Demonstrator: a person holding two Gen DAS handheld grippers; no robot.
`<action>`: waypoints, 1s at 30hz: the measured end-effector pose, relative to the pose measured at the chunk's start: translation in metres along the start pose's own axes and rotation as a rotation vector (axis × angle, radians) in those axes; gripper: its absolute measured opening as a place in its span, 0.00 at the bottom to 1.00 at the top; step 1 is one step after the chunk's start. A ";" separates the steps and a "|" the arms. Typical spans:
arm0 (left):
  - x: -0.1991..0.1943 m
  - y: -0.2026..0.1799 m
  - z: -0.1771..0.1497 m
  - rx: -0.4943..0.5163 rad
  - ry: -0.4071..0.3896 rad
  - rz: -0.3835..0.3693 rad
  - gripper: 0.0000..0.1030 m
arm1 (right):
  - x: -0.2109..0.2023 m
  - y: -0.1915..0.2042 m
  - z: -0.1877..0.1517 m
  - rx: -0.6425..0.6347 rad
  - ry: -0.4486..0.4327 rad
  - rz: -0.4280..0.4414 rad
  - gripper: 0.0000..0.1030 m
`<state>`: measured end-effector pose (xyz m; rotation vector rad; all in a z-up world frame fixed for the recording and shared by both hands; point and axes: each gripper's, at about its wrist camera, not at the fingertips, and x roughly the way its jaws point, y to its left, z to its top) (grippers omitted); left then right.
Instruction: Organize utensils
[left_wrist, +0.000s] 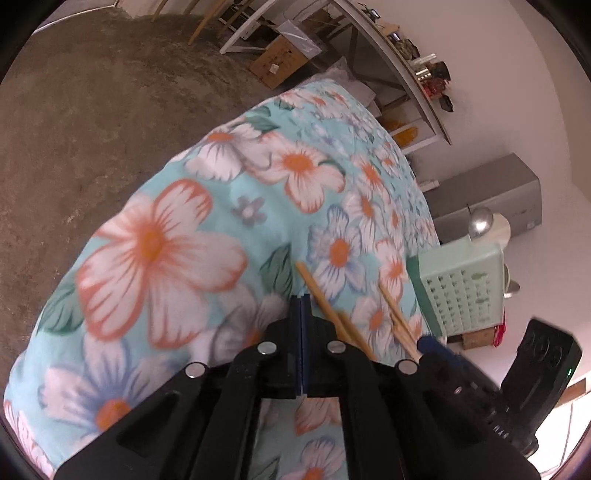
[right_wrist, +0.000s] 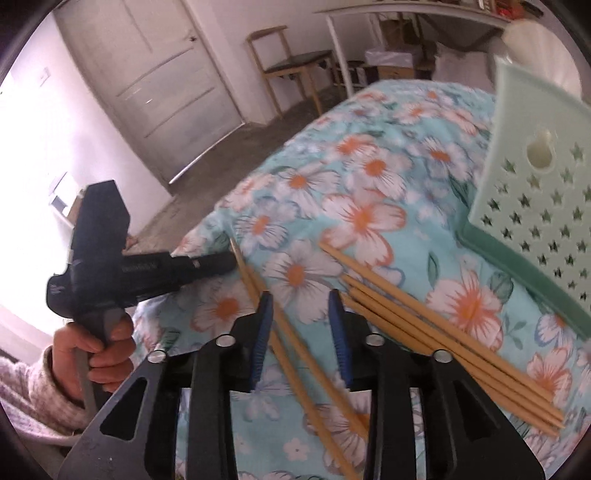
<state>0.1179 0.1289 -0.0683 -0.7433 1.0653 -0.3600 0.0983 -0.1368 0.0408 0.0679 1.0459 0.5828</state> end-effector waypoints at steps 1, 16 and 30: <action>-0.002 0.000 -0.003 0.009 0.000 0.003 0.00 | 0.003 0.004 0.001 -0.015 0.009 0.011 0.34; -0.008 0.008 -0.003 0.020 0.026 -0.032 0.00 | 0.057 0.030 0.012 -0.272 0.173 -0.068 0.22; -0.007 -0.008 0.005 0.003 0.076 -0.123 0.31 | 0.021 0.021 0.017 -0.213 0.045 -0.186 0.04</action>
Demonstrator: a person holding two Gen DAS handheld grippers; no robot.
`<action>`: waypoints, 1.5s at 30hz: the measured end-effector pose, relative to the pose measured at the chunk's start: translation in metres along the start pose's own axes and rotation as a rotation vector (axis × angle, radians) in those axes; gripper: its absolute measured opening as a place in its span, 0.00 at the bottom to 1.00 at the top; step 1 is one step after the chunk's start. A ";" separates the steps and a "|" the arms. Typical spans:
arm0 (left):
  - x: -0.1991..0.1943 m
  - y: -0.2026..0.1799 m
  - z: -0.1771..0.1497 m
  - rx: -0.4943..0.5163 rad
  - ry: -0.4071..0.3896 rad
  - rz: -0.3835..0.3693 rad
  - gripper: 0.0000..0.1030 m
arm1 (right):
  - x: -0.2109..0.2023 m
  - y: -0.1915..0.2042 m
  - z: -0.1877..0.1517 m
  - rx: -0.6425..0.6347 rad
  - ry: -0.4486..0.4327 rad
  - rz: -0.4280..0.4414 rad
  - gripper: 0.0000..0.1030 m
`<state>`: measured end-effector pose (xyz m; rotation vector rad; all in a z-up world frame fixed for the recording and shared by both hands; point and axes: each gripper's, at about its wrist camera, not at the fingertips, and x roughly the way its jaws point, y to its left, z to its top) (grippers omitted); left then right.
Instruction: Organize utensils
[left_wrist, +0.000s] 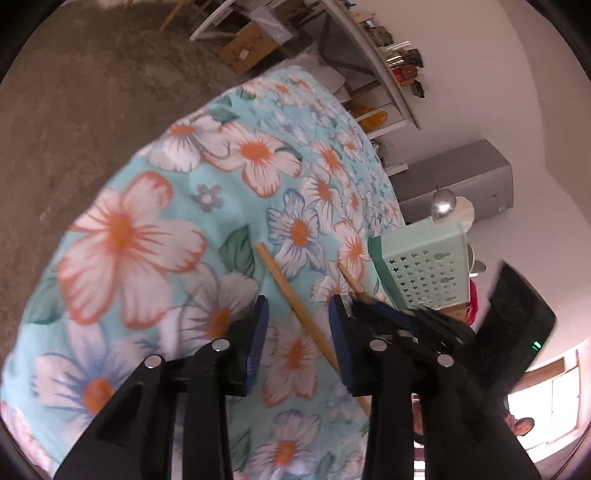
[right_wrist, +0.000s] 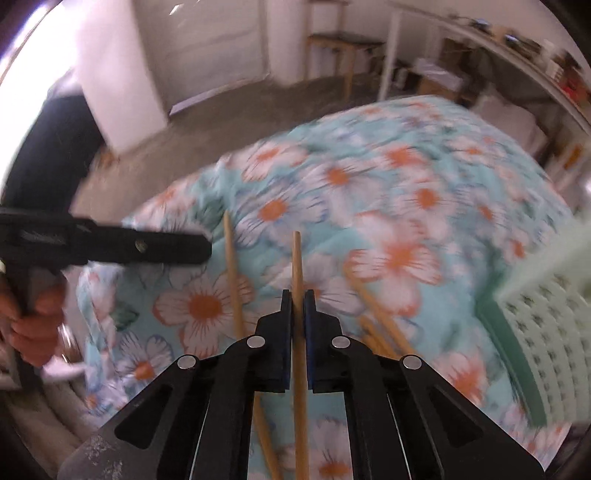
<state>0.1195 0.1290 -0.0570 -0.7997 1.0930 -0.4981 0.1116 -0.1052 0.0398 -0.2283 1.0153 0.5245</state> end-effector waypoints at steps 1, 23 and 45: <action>0.004 0.001 0.002 -0.023 0.007 0.017 0.31 | -0.013 -0.007 -0.004 0.042 -0.034 -0.008 0.04; -0.042 -0.112 0.006 0.245 -0.210 0.063 0.05 | -0.155 -0.066 -0.102 0.558 -0.434 -0.035 0.04; -0.024 -0.341 0.043 0.792 -0.601 -0.157 0.05 | -0.218 -0.101 -0.109 0.613 -0.620 -0.066 0.04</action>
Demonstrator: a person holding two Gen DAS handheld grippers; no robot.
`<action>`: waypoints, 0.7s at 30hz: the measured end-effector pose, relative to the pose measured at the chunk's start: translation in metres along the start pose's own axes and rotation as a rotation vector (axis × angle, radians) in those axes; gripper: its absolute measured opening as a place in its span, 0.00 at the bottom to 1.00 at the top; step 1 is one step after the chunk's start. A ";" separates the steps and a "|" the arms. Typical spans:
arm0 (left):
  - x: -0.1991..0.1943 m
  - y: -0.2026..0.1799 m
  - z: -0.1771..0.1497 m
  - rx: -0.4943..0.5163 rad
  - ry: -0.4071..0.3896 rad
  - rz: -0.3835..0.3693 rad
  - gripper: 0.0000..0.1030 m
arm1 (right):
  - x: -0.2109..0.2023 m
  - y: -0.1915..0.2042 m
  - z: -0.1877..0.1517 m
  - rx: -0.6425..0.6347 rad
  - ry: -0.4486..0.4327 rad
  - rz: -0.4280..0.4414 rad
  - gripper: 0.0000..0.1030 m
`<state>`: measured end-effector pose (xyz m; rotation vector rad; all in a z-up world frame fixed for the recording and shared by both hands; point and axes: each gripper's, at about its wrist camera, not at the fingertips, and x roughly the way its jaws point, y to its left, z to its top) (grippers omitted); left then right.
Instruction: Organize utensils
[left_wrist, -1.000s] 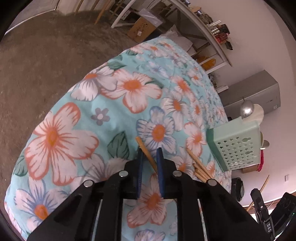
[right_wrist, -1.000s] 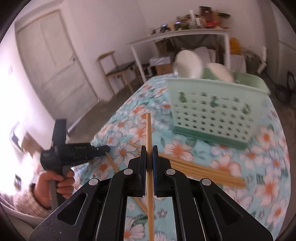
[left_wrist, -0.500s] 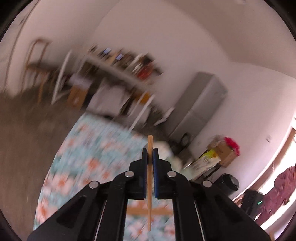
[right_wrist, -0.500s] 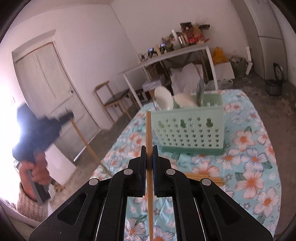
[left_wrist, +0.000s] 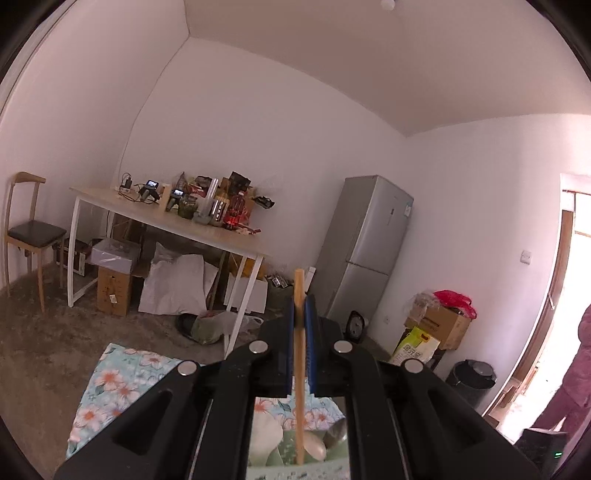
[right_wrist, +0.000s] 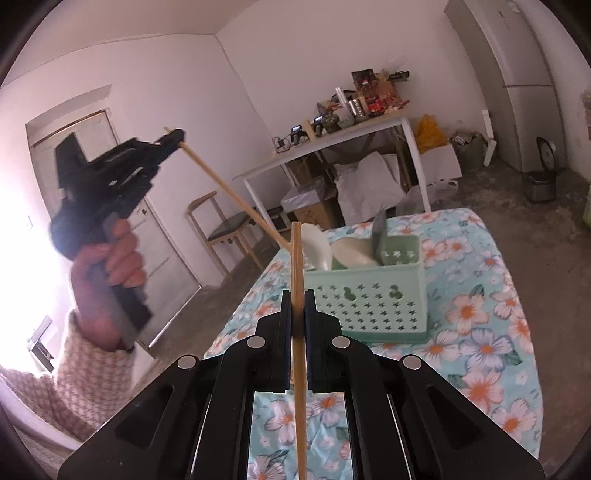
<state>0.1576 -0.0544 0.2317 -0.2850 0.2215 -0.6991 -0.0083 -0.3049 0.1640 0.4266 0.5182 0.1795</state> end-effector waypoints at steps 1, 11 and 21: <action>0.007 -0.001 -0.002 0.008 0.001 0.012 0.05 | 0.000 -0.002 0.001 0.003 0.000 -0.002 0.04; 0.069 0.007 -0.045 -0.007 0.078 0.066 0.05 | 0.003 -0.028 0.008 0.022 0.015 -0.020 0.04; 0.084 0.023 -0.079 -0.064 0.199 0.054 0.26 | 0.002 -0.033 0.008 0.029 0.024 -0.043 0.04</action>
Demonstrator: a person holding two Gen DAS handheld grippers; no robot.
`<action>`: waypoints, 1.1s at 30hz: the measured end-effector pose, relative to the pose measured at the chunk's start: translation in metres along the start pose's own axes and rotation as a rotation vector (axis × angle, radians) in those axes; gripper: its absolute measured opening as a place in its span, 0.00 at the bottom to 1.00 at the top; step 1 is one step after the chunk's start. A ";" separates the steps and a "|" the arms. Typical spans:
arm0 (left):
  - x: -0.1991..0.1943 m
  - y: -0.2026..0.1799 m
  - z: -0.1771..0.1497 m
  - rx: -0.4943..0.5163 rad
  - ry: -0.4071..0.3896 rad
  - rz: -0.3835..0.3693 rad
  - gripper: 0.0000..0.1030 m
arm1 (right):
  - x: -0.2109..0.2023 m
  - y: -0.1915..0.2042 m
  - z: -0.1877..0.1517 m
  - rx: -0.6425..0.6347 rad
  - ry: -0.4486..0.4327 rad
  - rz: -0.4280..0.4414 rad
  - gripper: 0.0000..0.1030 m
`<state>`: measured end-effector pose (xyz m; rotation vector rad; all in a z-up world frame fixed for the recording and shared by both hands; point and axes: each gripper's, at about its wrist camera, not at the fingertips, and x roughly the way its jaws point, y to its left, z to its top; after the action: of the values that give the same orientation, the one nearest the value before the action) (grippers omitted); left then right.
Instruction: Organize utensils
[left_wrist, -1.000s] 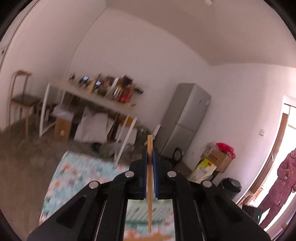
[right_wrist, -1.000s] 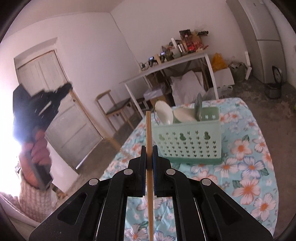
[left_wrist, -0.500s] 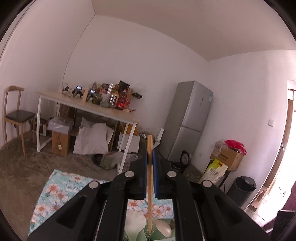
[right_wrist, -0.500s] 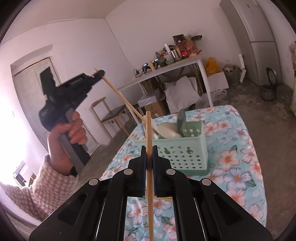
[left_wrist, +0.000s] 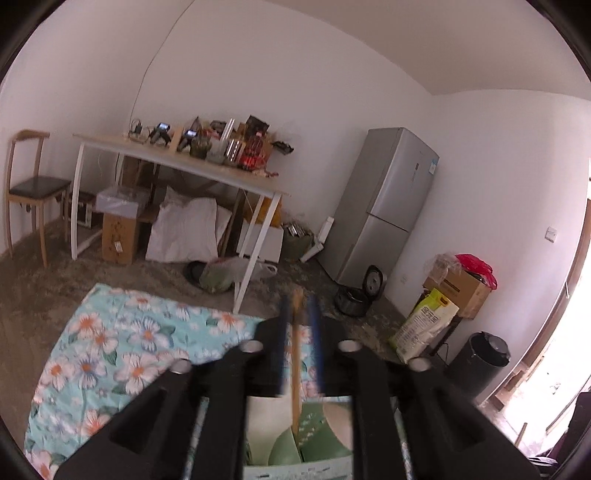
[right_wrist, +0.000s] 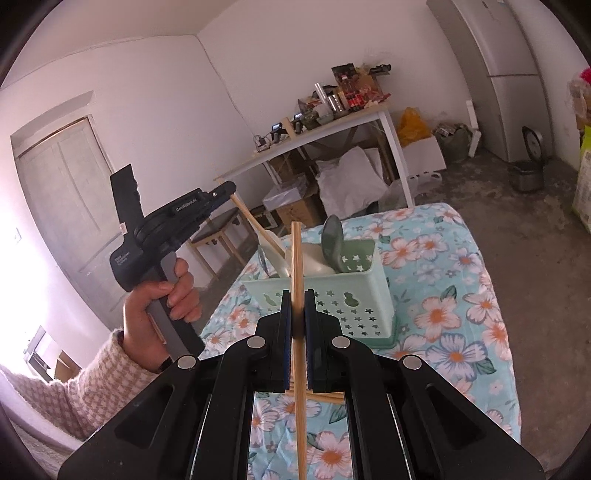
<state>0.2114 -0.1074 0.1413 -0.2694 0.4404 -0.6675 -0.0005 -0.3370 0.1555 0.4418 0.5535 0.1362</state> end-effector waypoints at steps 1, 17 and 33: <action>-0.003 0.001 -0.002 -0.005 -0.002 -0.002 0.31 | 0.000 0.001 0.001 -0.003 0.001 -0.001 0.04; -0.105 0.035 -0.026 0.026 -0.021 0.046 0.85 | 0.026 0.066 0.084 -0.262 -0.074 0.067 0.04; -0.180 0.135 -0.092 -0.089 0.083 0.246 0.89 | 0.126 0.117 0.133 -0.566 -0.125 0.044 0.04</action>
<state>0.1140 0.1015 0.0651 -0.2673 0.5732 -0.4199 0.1763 -0.2505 0.2472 -0.0886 0.3599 0.2951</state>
